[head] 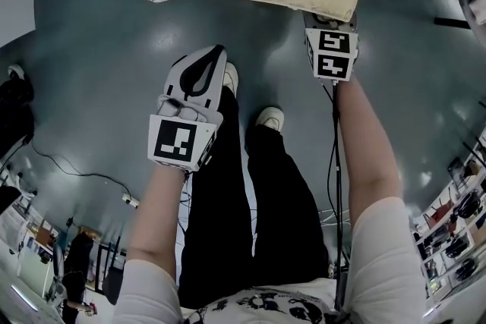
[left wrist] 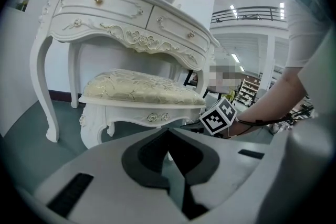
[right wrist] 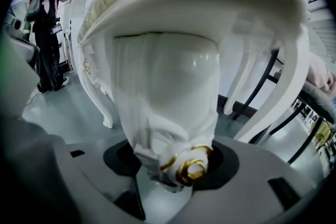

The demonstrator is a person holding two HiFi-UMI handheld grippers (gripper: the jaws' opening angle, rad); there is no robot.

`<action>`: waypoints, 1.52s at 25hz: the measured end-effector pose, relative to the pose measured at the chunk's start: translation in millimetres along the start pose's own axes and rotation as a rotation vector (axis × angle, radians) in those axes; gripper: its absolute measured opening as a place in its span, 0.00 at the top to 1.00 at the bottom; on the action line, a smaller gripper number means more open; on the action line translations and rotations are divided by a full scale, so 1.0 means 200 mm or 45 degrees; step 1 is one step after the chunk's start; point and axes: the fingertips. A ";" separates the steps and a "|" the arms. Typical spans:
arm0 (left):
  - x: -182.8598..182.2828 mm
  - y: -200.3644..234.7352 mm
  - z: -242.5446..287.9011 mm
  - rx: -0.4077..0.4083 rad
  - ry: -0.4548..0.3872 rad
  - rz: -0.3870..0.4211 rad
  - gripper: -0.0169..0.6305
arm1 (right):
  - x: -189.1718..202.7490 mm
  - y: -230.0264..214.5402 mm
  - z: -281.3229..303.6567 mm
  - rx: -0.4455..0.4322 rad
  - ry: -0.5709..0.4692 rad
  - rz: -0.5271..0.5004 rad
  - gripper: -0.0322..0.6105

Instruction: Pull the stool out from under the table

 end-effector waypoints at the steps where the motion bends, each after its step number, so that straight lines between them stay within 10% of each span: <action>1: 0.01 -0.02 -0.02 0.000 -0.002 0.002 0.95 | 0.01 0.01 -0.02 -0.006 -0.001 -0.001 0.53; 38: 0.38 -0.36 -0.72 0.016 0.048 0.001 0.95 | 0.46 0.55 -0.70 -0.135 0.097 0.036 0.52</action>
Point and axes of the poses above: the fingertips, and each gripper's own axes: z forward along the fingers, y to its left, x out of its underside, and after that the axes turned 10 degrees about -y, right-handed
